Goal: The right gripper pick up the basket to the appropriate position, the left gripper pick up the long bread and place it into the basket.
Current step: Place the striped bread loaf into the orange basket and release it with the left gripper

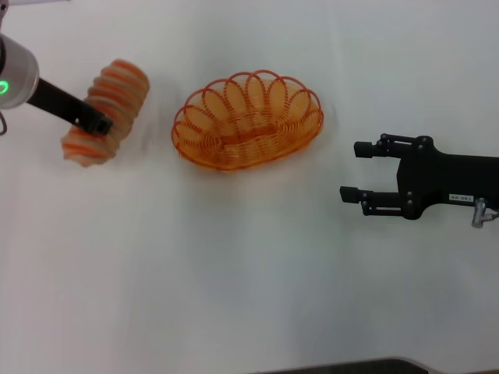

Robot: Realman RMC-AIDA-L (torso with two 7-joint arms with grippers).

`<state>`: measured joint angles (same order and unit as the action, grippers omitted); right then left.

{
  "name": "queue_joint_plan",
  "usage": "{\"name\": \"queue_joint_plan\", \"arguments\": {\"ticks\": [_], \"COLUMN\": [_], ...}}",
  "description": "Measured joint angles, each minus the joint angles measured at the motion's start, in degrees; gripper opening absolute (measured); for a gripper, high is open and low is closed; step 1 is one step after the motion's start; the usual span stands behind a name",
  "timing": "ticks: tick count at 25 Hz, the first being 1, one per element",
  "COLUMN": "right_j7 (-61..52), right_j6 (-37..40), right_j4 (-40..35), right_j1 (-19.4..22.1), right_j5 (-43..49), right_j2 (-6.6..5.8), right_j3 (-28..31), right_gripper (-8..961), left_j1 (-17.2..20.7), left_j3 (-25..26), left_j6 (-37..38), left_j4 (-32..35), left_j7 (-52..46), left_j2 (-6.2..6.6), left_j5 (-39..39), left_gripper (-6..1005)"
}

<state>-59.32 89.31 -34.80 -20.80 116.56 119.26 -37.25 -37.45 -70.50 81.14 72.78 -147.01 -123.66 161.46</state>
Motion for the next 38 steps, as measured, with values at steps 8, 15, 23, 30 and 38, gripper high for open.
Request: {"name": "queue_joint_plan", "arguments": {"ticks": [8,15,23,30,38], "right_j7": [0.00,0.02,0.24,0.08,0.08], "right_j6": [-0.60,-0.72,-0.72,-0.67,-0.30], "right_j4": [0.00,0.08,0.80,0.80,0.88], "right_j1": [-0.32,-0.30,-0.33,-0.28,-0.10], "right_j5": [0.08,0.11,0.17,0.17,0.16], "right_j2": [0.08,0.09,0.09,0.09,0.09], "right_j3": [-0.33,-0.44,-0.98,-1.37,-1.43], "right_gripper": [798,798,798,799,798], "left_j1": [-0.51,-0.68,-0.46,-0.23,0.21], "left_j3": [-0.01,-0.05,-5.34,-10.34,-16.11], "left_j6": [2.70,4.16,2.90,0.02,-5.54], "left_j4": [4.00,7.27,7.14,6.12,3.47], "left_j7": [13.95,20.02,23.07,23.25,23.12], "left_j2": [-0.18,-0.18,-0.39,-0.59,-0.66], "left_j5": [-6.72,-13.39,-18.99,-20.40,-21.11], "left_gripper": [297,249,196,157,144]}}
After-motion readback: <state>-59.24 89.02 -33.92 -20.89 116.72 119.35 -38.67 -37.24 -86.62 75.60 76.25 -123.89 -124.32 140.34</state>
